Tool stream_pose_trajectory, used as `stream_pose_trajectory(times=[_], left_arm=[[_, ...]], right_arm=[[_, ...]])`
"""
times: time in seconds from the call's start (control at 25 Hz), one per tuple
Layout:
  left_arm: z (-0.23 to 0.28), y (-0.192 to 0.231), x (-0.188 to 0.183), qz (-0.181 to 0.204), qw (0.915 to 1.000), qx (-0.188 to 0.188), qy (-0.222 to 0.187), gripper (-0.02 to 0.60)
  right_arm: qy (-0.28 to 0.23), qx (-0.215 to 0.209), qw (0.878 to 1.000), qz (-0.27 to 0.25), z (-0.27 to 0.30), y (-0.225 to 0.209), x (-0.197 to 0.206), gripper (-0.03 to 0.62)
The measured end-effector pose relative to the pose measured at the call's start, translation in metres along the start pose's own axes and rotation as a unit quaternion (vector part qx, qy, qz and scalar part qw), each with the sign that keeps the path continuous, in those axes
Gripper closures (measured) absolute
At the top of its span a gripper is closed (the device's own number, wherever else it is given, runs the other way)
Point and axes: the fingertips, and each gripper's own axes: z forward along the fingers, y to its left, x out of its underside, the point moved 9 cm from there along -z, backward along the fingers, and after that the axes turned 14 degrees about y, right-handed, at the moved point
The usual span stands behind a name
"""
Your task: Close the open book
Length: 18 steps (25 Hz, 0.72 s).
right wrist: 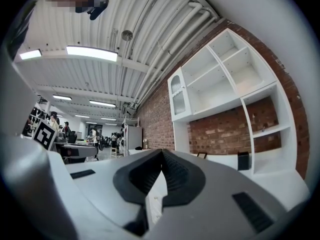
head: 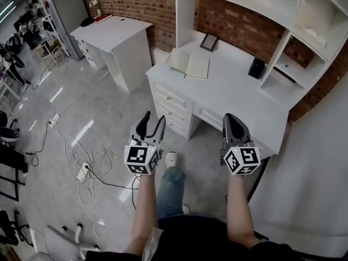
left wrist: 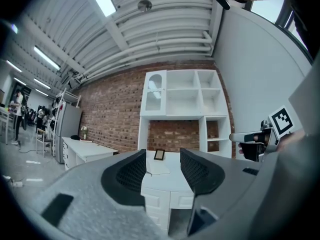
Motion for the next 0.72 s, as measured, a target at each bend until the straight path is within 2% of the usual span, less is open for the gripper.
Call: stream_pose_trajectory(times=[0.28,0.72], left_arm=[[0.109,0.058,-0.016,-0.001,1.0,0.006,0.003,0.399],[0.297,0.173,-0.037,-0.028,0.998,0.031,0.047,0.397]], right_arm=[[0.003,0.015,1.0,0.004,0.107,-0.041,-0.008,0.595],[0.034,0.036,0.998,0.028,0.31,-0.096,-0.033,0.595]])
